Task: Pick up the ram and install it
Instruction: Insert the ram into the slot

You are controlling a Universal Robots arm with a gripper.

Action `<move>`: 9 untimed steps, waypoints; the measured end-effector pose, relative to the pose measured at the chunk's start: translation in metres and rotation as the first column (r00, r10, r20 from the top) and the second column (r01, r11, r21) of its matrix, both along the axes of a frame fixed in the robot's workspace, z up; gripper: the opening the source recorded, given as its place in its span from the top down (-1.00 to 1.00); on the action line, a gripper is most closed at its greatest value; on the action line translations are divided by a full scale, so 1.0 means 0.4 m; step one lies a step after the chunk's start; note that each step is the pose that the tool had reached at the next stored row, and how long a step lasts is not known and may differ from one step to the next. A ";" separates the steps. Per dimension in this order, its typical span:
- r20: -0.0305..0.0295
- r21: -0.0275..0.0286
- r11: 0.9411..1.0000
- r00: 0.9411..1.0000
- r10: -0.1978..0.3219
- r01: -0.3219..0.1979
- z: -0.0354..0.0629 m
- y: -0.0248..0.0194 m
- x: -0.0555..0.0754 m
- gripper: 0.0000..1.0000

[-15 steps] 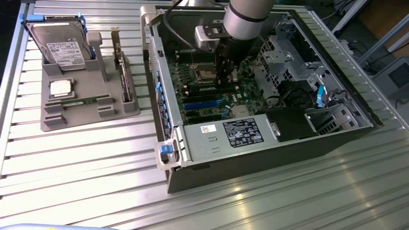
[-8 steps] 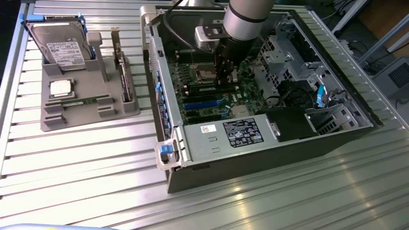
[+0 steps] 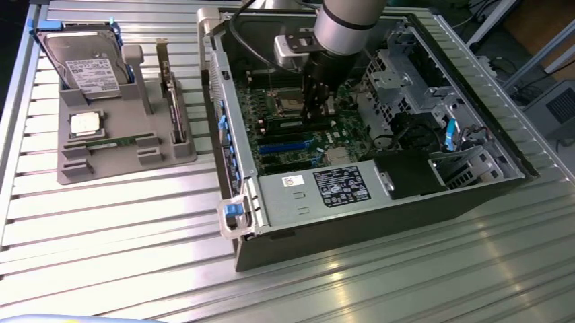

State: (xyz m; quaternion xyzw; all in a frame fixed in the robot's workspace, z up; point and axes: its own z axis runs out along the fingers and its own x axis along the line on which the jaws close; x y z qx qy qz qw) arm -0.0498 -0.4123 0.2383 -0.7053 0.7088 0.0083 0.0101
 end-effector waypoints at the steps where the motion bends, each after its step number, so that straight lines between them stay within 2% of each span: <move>1: 0.000 0.000 1.000 1.000 0.000 0.000 0.004 0.000 0.000 0.62; 9: 0.000 0.000 1.000 1.000 0.000 0.000 0.014 0.000 0.000 0.62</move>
